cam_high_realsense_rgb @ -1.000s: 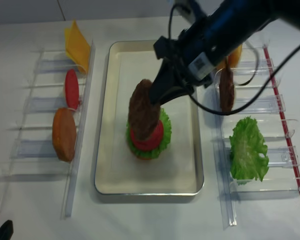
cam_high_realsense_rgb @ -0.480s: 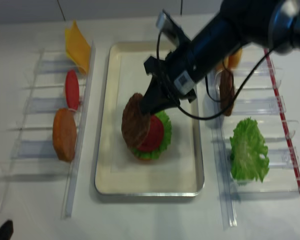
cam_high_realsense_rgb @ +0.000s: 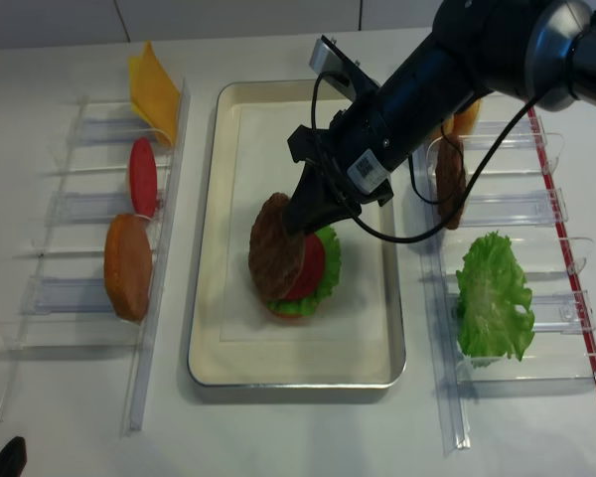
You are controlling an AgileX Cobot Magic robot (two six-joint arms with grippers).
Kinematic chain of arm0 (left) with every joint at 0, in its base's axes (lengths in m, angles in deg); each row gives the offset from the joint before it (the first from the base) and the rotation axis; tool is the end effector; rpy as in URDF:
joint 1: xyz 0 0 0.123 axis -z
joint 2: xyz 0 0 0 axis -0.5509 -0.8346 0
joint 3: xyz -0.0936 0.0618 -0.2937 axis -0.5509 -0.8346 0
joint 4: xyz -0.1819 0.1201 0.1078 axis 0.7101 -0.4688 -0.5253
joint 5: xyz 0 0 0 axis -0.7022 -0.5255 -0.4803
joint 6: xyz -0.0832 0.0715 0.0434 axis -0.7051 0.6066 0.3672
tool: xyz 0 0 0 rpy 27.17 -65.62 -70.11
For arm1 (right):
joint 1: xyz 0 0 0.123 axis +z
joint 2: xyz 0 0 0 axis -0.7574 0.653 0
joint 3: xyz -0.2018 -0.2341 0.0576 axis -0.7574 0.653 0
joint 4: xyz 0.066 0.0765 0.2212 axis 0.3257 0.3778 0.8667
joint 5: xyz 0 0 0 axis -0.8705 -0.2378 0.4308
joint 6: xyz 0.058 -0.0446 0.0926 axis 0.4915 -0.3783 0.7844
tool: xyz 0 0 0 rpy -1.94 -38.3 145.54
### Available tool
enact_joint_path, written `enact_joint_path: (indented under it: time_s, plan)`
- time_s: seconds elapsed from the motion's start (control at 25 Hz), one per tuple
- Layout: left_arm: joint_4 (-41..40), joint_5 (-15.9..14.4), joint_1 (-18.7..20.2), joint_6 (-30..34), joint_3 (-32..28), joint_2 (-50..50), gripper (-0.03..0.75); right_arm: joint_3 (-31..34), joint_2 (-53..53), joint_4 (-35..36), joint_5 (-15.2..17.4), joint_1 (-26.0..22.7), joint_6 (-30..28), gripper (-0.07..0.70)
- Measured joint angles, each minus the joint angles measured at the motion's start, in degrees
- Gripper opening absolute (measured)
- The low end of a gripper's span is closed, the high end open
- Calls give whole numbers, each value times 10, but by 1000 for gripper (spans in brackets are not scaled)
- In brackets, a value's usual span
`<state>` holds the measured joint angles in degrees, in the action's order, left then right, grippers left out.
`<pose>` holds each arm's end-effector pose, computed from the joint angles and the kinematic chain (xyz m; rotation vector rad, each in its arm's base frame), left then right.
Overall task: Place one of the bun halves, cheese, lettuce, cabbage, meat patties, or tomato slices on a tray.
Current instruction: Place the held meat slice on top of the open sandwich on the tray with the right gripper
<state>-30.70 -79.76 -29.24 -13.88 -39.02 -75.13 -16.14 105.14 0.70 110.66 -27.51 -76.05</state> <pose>-0.0274 -0.0050 0.2457 0.1903 2.1469 -0.0644 0.3164 0.2261 0.2388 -0.5264 2.7524 1.4090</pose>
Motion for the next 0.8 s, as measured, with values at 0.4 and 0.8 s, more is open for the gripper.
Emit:
enact_joint_path:
  time_s: [0.4, 0.8]
  plan:
    - [0, 0, 0, 0, 0, 0, 221, 0, 0, -38, -12, 0, 14, 142]
    - [0, 0, 0, 0, 0, 0, 221, 0, 0, -55, -28, 0, 19, 142]
